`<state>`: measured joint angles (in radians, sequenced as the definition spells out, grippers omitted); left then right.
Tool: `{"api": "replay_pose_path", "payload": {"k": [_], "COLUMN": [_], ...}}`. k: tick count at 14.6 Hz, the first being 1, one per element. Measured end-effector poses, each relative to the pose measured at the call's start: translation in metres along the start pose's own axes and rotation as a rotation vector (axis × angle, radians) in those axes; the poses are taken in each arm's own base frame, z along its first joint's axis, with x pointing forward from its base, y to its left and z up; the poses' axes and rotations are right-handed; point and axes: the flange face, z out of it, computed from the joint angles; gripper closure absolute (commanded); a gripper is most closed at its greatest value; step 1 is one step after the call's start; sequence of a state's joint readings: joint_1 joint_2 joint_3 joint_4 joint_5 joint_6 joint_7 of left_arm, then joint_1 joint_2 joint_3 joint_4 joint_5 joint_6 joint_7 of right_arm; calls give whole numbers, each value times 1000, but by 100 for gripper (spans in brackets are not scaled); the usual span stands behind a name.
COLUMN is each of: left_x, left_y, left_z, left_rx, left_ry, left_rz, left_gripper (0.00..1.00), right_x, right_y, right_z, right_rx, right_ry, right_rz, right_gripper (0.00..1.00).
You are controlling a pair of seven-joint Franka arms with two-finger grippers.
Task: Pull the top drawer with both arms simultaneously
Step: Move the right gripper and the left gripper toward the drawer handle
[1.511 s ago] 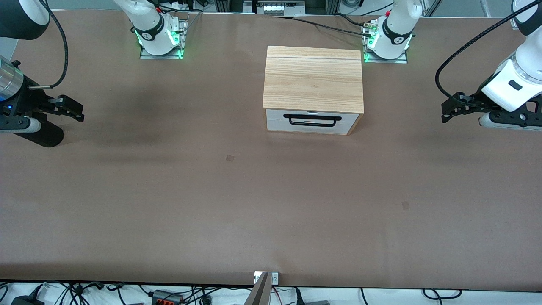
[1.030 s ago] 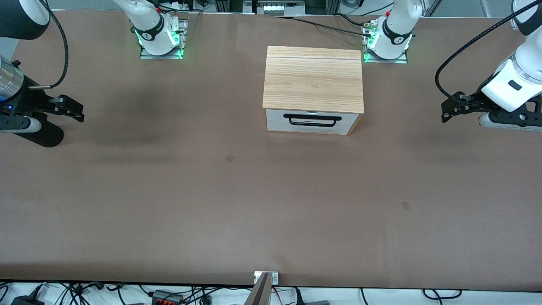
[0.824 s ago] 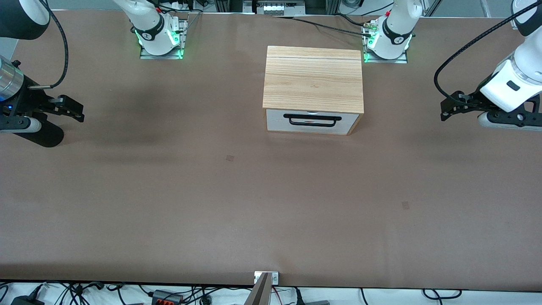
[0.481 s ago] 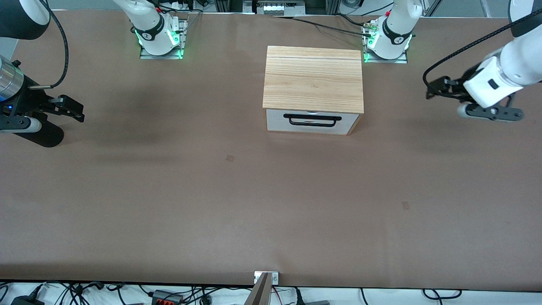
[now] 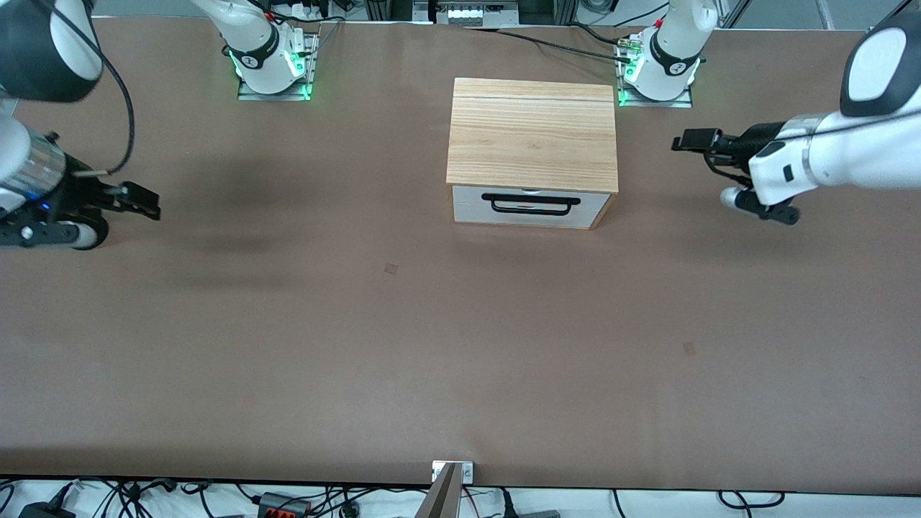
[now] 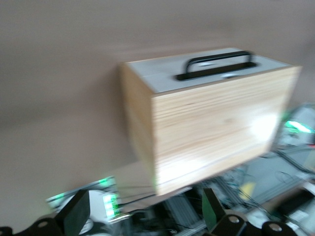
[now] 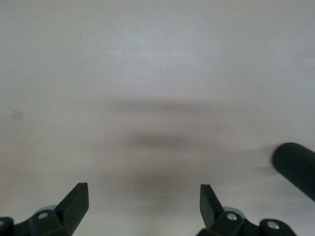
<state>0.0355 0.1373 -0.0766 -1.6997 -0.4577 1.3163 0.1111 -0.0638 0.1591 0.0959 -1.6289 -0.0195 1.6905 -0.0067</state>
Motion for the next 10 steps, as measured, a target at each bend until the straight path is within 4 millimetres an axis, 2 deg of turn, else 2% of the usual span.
{"api": "replay_pose_path", "payload": {"k": [2, 5, 8, 10], "left_x": [22, 63, 102, 123], "left_y": [-9, -33, -57, -73], "left_z": [13, 36, 70, 94], "left_rx": [-160, -383, -574, -644], "left_ry": [-8, 38, 93, 123], "left_rz": [64, 192, 253, 280], "left_gripper": [0, 0, 0, 0], "right_x": [14, 32, 47, 58], "right_y": [-10, -31, -66, -99], "right_z": [30, 72, 110, 134], "right_rx": [115, 315, 447, 539], "right_ry": [-46, -109, -162, -198], "right_rz": [15, 47, 53, 54], "right_gripper": [0, 0, 0, 0]}}
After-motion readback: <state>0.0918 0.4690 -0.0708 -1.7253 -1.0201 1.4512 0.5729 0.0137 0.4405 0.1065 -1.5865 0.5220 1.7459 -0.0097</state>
